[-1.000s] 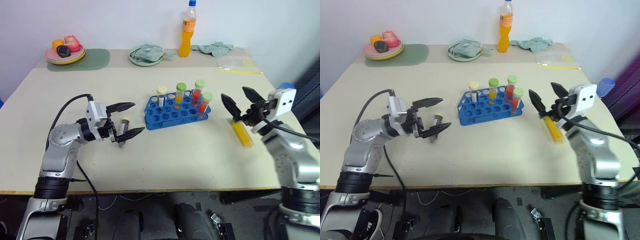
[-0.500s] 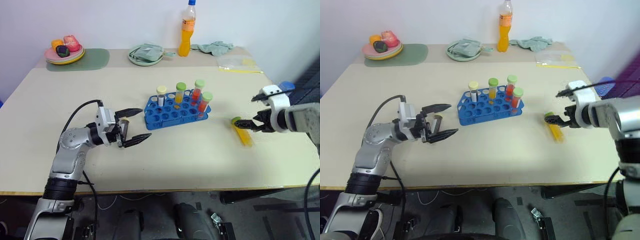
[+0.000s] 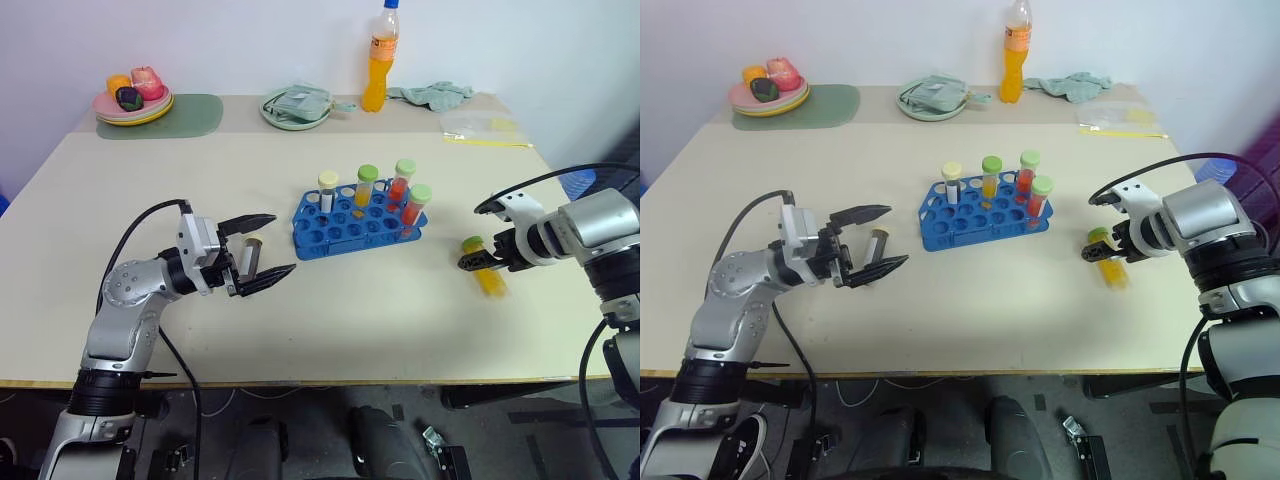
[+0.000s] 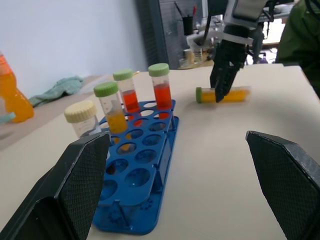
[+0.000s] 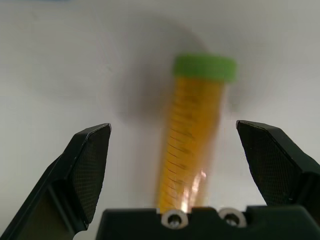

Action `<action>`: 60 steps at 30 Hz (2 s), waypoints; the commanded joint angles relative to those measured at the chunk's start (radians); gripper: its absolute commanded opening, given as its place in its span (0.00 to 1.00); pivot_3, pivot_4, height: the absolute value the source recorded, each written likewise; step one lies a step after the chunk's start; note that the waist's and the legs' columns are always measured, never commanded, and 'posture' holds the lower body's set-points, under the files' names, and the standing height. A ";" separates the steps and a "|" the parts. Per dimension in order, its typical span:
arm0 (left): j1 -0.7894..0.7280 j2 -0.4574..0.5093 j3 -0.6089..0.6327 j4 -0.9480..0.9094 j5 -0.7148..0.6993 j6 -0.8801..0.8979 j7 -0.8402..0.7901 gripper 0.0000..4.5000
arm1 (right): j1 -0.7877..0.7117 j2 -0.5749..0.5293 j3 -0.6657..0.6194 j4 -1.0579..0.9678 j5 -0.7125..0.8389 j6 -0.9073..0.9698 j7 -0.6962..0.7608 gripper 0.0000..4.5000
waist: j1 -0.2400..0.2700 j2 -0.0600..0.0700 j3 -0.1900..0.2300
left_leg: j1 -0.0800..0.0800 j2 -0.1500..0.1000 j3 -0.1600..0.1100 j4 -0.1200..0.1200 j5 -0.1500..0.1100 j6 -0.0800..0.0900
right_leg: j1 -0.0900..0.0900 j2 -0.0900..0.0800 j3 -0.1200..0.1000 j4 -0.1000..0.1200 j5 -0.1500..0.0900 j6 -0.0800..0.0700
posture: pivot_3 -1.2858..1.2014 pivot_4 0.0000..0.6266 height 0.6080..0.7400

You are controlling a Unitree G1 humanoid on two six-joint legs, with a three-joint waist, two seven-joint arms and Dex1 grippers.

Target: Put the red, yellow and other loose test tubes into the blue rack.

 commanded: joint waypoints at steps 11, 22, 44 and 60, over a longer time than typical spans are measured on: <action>0.023 -0.009 0.017 -0.049 -0.013 -0.011 0.038 1.00 | -0.071 0.037 0.017 0.152 -0.099 0.027 0.105 0.98 | -0.002 0.000 0.000 | 0.000 0.000 0.000 0.000 0.000 0.000 | 0.000 0.001 0.000 0.001 0.000 0.001 | 0.52 0.24 1.00; 0.031 -0.011 0.018 -0.055 -0.004 -0.018 0.048 1.00 | -0.063 0.067 -0.015 0.159 -0.133 0.017 0.090 0.17 | -0.002 0.000 0.000 | 0.001 0.000 0.000 0.000 0.000 0.000 | 0.001 0.001 0.000 0.001 0.000 0.001 | 0.52 0.24 1.00; -0.031 -0.007 0.032 0.027 -0.007 -0.031 0.033 1.00 | 0.450 0.641 -0.533 -0.493 -0.026 -1.005 -0.296 0.17 | -0.002 -0.001 -0.001 | 0.003 0.000 -0.002 0.002 0.000 0.001 | 0.003 0.001 -0.002 0.005 0.001 0.003 | 0.52 0.24 1.00; -0.056 0.013 0.035 0.062 -0.004 -0.039 -0.005 1.00 | 0.445 0.801 -0.435 -0.206 -0.126 -1.320 -0.371 0.17 | -0.004 -0.001 -0.001 | 0.006 0.000 -0.002 0.001 0.000 0.001 | 0.002 0.001 -0.002 0.011 0.001 0.002 | 0.52 0.24 1.00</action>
